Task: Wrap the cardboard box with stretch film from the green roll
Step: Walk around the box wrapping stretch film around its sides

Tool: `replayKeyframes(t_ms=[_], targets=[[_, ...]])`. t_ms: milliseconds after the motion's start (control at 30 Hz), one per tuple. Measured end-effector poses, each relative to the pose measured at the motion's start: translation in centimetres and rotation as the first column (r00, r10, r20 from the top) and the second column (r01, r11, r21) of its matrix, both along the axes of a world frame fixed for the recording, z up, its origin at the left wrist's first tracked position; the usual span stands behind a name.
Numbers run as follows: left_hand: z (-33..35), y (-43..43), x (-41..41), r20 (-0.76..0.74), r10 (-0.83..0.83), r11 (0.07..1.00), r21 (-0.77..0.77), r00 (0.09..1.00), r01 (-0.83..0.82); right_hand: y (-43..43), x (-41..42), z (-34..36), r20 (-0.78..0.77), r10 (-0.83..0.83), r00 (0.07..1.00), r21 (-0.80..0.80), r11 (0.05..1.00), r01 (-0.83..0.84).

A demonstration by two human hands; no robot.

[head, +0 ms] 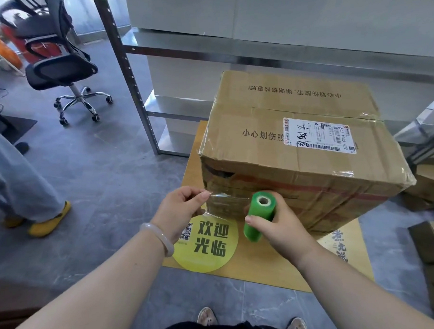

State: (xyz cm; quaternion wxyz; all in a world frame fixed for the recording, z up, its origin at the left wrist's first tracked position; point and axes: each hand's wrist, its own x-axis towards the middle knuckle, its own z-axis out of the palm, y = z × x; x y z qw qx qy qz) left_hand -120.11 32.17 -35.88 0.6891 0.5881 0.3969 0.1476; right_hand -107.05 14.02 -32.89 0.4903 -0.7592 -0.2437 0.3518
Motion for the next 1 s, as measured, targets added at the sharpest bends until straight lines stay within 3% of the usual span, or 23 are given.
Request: replayKeyframes(t_ms=[167, 333, 500, 800, 1000], targets=[[0.1, -0.7, 1.4, 0.051, 0.202, 0.978, 0.037, 0.978, -0.204, 0.7, -0.7, 0.4, 0.156, -0.016, 0.988, 0.02, 1.0, 0.013], [0.4, -1.2, 2.5, 0.07, 0.287, 0.939, 0.177, 0.956, -0.295, 0.7, -0.9, 1.1, 0.278, -0.108, 0.954, 0.078, 0.993, 0.09], [0.5, -1.5, 3.2, 0.047, 0.318, 0.924, 0.207, 0.947, -0.32, 0.4, -0.6, 0.7, 0.424, -0.104, 0.899, 0.09, 0.993, 0.073], [1.0, -1.9, 3.6, 0.031, 0.278, 0.932, 0.232, 0.96, -0.277, 0.0, -0.7, 1.2, 0.299, -0.212, 0.93, 0.142, 0.974, 0.176], [1.2, -2.1, 3.9, 0.032, 0.305, 0.929, 0.207, 0.952, -0.305, -0.6, -0.2, 1.5, 0.209, -0.023, 0.978, 0.164, 0.986, -0.011]])
